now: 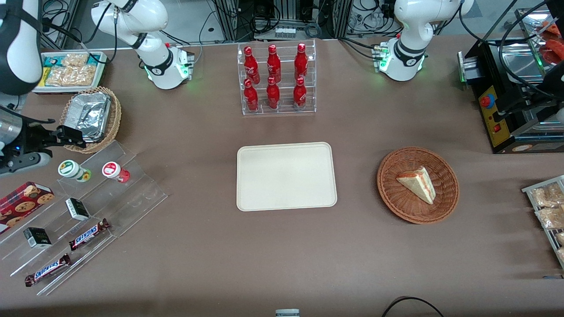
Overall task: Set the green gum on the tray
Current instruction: 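Move the right gripper toward the green gum canister on the acrylic rack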
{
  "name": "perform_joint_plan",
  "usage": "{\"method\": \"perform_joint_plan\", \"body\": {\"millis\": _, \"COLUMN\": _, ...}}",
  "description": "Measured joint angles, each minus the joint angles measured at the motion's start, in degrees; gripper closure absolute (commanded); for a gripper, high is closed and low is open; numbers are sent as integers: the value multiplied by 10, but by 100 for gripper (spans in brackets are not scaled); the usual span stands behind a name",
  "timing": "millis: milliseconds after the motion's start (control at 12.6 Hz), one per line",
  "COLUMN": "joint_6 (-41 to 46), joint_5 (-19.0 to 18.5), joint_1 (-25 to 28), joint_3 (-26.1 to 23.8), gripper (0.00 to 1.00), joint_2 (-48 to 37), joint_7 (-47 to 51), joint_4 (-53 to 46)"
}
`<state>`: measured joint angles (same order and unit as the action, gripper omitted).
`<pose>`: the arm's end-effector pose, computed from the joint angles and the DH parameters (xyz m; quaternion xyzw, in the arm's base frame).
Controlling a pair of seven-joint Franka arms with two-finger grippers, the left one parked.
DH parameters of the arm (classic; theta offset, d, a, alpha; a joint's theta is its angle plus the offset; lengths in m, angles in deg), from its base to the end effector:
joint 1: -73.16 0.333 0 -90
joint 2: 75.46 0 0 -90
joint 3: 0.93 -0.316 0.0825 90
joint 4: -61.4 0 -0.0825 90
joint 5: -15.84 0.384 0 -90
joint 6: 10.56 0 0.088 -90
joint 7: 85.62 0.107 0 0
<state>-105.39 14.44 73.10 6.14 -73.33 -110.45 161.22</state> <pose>0.5564 -0.0711 0.5300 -0.9858 -0.1552 0.0635 0.0032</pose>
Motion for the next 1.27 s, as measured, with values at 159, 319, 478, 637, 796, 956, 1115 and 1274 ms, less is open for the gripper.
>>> {"method": "perform_joint_plan", "body": {"millis": 159, "joint_6": -39, "joint_5": -6, "joint_1": -19, "joint_3": 2, "gripper": 0, "joint_2": 3, "joint_7": -82, "joint_4": 21}}
{"method": "perform_joint_plan", "body": {"millis": 319, "joint_6": -71, "joint_5": -6, "joint_1": -35, "joint_3": 3, "gripper": 0, "joint_2": 5, "joint_7": -162, "joint_4": 34}}
{"method": "perform_joint_plan", "body": {"millis": 478, "joint_6": -96, "joint_5": -7, "joint_1": -44, "joint_3": 3, "gripper": 0, "joint_2": 10, "joint_7": -234, "joint_4": 42}}
{"method": "perform_joint_plan", "body": {"millis": 637, "joint_6": -120, "joint_5": -7, "joint_1": -54, "joint_3": 3, "gripper": 0, "joint_2": 17, "joint_7": -288, "joint_4": 50}}
{"method": "perform_joint_plan", "body": {"millis": 796, "joint_6": -138, "joint_5": -7, "joint_1": -62, "joint_3": 3, "gripper": 0, "joint_2": 19, "joint_7": -320, "joint_4": 63}}
{"method": "perform_joint_plan", "body": {"millis": 956, "joint_6": -155, "joint_5": -7, "joint_1": -73, "joint_3": 4, "gripper": 0, "joint_2": 19, "joint_7": -341, "joint_4": 78}}
{"method": "perform_joint_plan", "body": {"millis": 1115, "joint_6": -172, "joint_5": -7, "joint_1": -83, "joint_3": 4, "gripper": 0, "joint_2": 19, "joint_7": -355, "joint_4": 91}}
{"method": "perform_joint_plan", "body": {"millis": 1274, "joint_6": -190, "joint_5": -7, "joint_1": -89, "joint_3": 4, "gripper": 0, "joint_2": 19, "joint_7": -365, "joint_4": 108}}
